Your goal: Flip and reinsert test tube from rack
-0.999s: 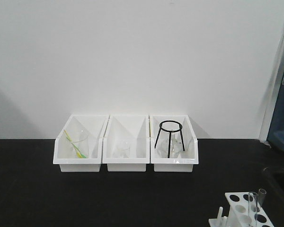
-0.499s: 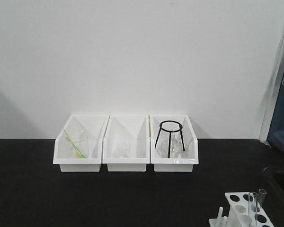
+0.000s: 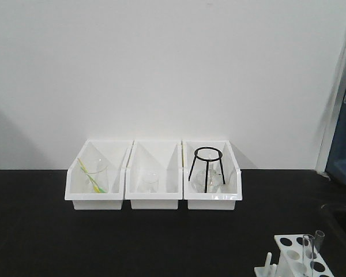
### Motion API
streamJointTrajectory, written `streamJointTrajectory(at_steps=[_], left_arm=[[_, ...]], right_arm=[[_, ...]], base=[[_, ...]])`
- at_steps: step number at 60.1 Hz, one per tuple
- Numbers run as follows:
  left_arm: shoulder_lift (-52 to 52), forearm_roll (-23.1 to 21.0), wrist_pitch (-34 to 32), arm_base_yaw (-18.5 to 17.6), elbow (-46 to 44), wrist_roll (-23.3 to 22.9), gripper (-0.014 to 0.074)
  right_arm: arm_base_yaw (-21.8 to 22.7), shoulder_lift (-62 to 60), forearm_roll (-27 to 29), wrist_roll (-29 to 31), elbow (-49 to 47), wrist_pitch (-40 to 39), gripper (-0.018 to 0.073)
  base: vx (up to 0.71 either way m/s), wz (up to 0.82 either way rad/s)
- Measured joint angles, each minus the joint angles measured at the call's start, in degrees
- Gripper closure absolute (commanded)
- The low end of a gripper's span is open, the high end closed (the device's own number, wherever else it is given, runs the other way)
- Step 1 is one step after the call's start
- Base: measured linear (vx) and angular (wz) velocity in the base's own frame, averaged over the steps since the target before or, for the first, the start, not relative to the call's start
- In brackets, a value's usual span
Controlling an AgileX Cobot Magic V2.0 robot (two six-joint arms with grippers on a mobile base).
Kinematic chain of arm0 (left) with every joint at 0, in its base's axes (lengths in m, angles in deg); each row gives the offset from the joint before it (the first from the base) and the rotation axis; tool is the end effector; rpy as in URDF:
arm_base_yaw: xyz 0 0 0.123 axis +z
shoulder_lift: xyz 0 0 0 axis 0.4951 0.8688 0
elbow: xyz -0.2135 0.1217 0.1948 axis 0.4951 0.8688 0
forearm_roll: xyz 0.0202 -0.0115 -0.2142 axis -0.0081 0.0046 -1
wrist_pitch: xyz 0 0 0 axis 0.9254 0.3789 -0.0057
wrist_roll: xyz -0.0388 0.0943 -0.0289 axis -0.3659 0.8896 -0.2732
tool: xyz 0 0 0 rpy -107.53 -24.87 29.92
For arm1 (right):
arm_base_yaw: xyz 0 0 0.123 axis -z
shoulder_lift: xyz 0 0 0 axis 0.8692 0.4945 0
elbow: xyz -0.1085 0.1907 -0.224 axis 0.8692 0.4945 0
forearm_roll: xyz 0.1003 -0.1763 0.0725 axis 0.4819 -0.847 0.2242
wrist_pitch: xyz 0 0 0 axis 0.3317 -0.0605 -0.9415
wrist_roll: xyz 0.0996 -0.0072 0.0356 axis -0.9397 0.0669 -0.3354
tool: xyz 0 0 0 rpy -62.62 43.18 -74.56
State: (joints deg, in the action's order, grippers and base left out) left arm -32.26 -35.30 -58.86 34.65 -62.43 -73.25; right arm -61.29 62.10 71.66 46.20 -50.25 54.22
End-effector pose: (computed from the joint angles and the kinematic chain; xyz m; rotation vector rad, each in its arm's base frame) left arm 0.0038 0.0017 0.1775 -0.1900 1.7472 -0.0129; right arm 0.0188 0.0002 0.2433 -0.0244 1.5514 0.0007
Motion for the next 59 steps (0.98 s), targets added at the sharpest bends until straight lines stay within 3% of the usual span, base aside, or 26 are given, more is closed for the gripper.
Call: streamJointTrajectory(at_steps=[9,23,59], left_arm=[[0.0,0.0,0.0,0.0,0.0,0.0,0.0603],[0.0,0.0,0.0,0.0,0.0,0.0,0.0603],[0.0,0.0,0.0,0.0,0.0,0.0,0.0603]], right_arm=[[0.0,-9.0,3.9,6.3,6.0,3.7,0.0568],[0.0,-10.0,4.1,6.0,7.3,8.3,0.0568],[0.0,-10.0,4.1,6.0,7.3,8.4,0.0568]], base=[[0.00,0.00],[0.00,0.00],[0.00,0.00]])
